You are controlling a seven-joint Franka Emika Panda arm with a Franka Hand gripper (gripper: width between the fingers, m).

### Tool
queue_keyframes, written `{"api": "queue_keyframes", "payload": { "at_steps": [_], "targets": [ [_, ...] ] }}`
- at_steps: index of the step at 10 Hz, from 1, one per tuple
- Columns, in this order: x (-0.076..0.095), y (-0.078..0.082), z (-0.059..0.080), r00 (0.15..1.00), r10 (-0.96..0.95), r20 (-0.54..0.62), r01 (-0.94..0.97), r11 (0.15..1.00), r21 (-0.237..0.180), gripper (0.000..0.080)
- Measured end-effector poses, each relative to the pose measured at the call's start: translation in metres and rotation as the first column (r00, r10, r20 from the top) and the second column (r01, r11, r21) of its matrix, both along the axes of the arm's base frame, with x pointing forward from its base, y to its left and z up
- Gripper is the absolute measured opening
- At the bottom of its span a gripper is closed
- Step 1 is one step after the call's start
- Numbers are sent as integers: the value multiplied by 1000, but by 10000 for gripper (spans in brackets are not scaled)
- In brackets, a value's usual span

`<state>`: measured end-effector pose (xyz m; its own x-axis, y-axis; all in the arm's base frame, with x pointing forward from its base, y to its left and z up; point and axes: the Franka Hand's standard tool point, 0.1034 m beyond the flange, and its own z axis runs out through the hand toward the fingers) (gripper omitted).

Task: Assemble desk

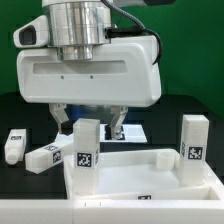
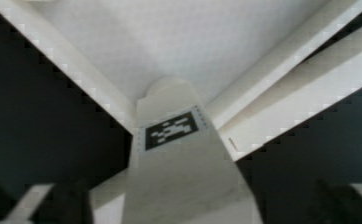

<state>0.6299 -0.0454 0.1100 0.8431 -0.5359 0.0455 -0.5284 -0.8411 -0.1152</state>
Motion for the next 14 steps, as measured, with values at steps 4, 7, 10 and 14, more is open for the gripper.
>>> {"api": "queue_keyframes", "payload": {
  "at_steps": [4, 7, 10, 14],
  "targets": [
    [-2, -2, 0, 940, -339, -45, 341, 940, 25, 288],
    [0, -3, 1, 604, -784, -140, 797, 598, 88, 288],
    [0, -2, -1, 454, -874, -170, 891, 447, 82, 288],
    [0, -2, -1, 307, -932, -193, 952, 299, 69, 288]
  ]
}}
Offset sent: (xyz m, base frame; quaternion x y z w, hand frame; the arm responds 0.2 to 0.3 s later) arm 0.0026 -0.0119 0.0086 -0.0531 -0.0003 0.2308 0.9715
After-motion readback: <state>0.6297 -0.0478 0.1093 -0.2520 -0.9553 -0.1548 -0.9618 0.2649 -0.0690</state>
